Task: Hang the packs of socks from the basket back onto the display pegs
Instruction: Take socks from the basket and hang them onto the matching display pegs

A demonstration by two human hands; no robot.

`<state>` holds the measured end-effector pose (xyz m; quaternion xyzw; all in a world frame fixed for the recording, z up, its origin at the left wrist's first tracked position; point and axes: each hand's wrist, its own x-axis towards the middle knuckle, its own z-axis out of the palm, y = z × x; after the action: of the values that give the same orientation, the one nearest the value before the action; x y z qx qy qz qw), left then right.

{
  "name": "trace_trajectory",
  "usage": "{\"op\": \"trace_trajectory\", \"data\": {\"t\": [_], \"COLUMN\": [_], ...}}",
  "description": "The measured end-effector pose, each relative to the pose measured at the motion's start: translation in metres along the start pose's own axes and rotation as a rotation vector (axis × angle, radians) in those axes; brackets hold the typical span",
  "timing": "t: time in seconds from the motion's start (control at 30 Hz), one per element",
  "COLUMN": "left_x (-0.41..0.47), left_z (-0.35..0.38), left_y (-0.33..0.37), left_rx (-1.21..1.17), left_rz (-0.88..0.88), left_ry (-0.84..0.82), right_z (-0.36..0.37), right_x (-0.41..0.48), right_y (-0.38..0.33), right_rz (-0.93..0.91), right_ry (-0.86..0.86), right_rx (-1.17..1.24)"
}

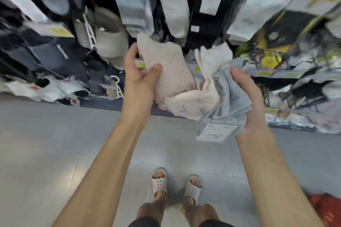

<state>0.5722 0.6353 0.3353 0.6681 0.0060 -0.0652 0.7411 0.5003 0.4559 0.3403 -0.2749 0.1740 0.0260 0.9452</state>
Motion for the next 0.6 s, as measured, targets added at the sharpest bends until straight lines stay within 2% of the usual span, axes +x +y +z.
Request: {"op": "trace_trajectory", "data": {"t": [0.1, 0.17, 0.23, 0.33, 0.43, 0.5, 0.6], "left_x": [-0.021, -0.033, -0.045, -0.06, -0.069, -0.073, -0.077], "left_z": [0.013, 0.017, 0.018, 0.017, 0.022, 0.025, 0.032], "left_y": [0.11, 0.168, 0.219, 0.283, 0.329, 0.35, 0.379], "left_rx": [0.024, -0.059, -0.175, -0.243, -0.107, 0.036, 0.232], "left_rz": [0.161, 0.148, 0.125, 0.223, 0.425, 0.559, 0.663], "left_ry": [0.017, -0.046, -0.171, -0.307, -0.243, -0.171, -0.065], "right_z": [0.072, 0.109, 0.144, 0.19, 0.221, 0.236, 0.252], "right_x": [-0.033, -0.053, -0.071, -0.093, -0.108, -0.119, -0.132], "right_y": [-0.049, -0.075, -0.098, -0.129, -0.156, -0.168, -0.184], "right_rz": [0.026, 0.046, 0.109, 0.256, 0.2, 0.193, 0.229], "right_ry": [-0.077, -0.181, -0.328, -0.629, -0.777, -0.815, -0.859], "right_rx": [-0.019, -0.013, 0.014, 0.064, 0.002, -0.031, -0.042]}}
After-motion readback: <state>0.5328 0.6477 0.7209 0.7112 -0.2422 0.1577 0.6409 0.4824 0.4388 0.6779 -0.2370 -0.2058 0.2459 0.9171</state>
